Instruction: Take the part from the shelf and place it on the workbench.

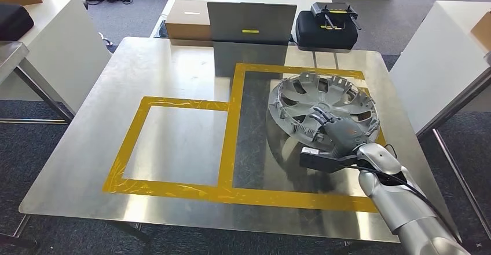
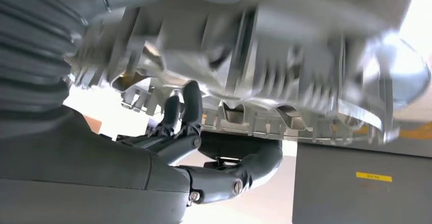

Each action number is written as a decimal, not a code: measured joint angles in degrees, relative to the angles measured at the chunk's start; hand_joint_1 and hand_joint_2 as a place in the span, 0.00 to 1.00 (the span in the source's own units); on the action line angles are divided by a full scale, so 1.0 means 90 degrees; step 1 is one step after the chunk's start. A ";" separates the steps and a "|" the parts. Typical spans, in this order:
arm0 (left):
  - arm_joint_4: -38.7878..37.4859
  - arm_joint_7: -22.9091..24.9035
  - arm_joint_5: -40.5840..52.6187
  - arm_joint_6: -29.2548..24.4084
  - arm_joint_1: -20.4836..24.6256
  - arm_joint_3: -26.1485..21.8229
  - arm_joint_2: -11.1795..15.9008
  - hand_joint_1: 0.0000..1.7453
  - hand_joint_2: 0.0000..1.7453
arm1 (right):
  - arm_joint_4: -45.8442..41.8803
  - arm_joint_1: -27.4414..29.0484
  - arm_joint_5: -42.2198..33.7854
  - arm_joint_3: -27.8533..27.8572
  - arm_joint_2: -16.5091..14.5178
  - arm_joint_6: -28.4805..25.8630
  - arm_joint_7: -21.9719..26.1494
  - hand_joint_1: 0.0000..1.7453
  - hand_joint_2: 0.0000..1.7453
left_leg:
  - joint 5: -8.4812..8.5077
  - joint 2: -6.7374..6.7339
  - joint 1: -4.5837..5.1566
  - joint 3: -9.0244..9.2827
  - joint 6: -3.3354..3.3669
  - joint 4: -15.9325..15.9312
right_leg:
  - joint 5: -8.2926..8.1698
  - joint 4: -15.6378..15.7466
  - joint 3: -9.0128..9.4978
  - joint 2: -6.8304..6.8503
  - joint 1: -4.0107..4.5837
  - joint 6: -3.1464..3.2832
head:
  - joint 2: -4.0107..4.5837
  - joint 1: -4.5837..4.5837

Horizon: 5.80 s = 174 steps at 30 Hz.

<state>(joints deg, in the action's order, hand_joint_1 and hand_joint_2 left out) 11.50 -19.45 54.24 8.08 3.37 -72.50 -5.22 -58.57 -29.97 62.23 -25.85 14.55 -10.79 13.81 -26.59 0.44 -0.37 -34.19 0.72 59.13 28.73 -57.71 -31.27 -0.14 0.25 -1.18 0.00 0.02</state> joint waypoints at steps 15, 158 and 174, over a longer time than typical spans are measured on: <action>0.0000 0.0066 0.0086 -0.0021 0.0002 0.0002 0.0000 0.00 0.00 | 0.0372 -0.0019 -0.1813 0.0169 -0.0153 0.0477 0.1292 0.00 0.00 | 0.0000 0.0000 -0.0001 0.0001 0.0000 0.0000 | 0.0001 0.0000 0.0000 0.0000 0.0000 0.0002 | 0.0000 0.0000; 0.0019 -0.0047 0.0115 -0.0108 0.0065 -0.0357 0.0015 0.00 0.00 | 0.4997 0.3226 -0.2517 0.7785 -0.1650 0.1232 0.1034 0.00 0.00 | -0.0558 -0.0058 0.0025 0.0889 -0.0005 -0.0220 | -0.0586 -0.0018 -0.0398 0.0088 -0.0054 -0.0036 | 0.0000 -0.0031; 0.0017 0.0036 0.0250 -0.0074 0.0080 -0.0359 0.0002 0.00 0.00 | 0.5101 0.3170 -0.2344 0.7827 -0.1696 0.1937 -0.0167 0.00 0.00 | 0.0168 -0.0117 0.0026 -0.0089 -0.0002 -0.0154 | 0.0299 0.0242 0.0598 0.0058 0.0018 0.0079 | 0.0000 0.0070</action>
<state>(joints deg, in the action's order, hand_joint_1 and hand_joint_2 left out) 11.65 -19.13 56.49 7.41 4.08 -75.73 -5.20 -12.66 -1.44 41.13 44.59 -0.72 6.64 12.31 -25.09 -0.61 -0.13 -34.99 0.70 57.75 31.42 -55.53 -25.89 0.38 0.41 -0.47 0.00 0.66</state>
